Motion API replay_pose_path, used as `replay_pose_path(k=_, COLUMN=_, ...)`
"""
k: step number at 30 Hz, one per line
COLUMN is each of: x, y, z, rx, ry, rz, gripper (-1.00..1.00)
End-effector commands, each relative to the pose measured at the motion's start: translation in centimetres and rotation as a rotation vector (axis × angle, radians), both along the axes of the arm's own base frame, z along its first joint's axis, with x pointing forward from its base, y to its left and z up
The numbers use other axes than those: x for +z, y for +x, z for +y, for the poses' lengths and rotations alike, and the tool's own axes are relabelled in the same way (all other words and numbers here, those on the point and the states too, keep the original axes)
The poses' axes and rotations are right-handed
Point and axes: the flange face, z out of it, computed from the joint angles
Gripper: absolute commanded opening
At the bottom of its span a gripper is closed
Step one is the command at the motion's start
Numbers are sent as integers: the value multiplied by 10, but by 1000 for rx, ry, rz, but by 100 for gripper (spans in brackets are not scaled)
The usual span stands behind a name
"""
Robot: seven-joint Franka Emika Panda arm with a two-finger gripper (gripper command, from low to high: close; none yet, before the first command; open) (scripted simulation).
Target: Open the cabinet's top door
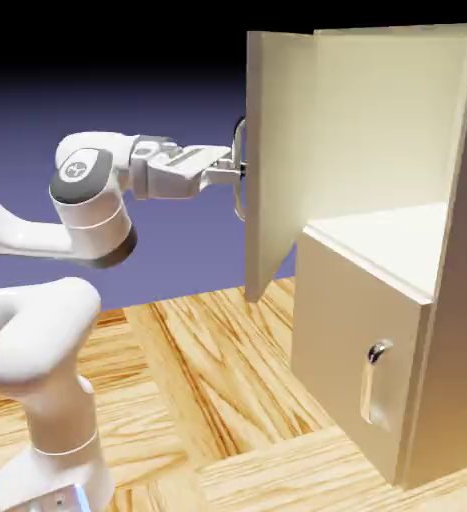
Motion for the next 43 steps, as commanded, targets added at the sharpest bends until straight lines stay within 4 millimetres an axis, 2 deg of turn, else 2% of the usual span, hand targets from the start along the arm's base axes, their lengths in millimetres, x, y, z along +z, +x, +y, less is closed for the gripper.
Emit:
replay_pose_path(k=1, x=0, y=-2, z=5, rx=-17, ry=-1, rz=0, gripper=-100)
replay_pose_path(k=11, x=0, y=-24, z=65, rx=-195, ry=0, rz=1, gripper=-100)
replay_pose_path(k=21, x=0, y=-35, z=144, rx=-423, ry=0, rz=0, gripper=-100)
replay_pose_path(k=23, x=0, y=-35, z=164, rx=-478, ry=0, rz=0, gripper=-100)
replay_pose_path(k=26, x=0, y=-35, z=173, rx=-504, ry=0, rz=1, gripper=-100)
replay_pose_path(k=28, x=0, y=-33, z=191, rx=-556, ry=1, rz=1, gripper=-100)
replay_pose_path(k=31, x=0, y=-31, z=204, rx=-591, ry=0, rz=0, gripper=-100)
replay_pose_path(k=40, x=0, y=-11, z=282, rx=-820, ry=0, rz=0, gripper=-100)
replay_pose_path(k=41, x=0, y=-11, z=282, rx=-820, ry=0, rz=0, gripper=100)
replay_pose_path(k=42, x=0, y=-11, z=282, rx=-820, ry=0, rz=0, gripper=100)
replay_pose_path(k=43, x=1, y=-11, z=294, rx=-821, ry=0, rz=0, gripper=100)
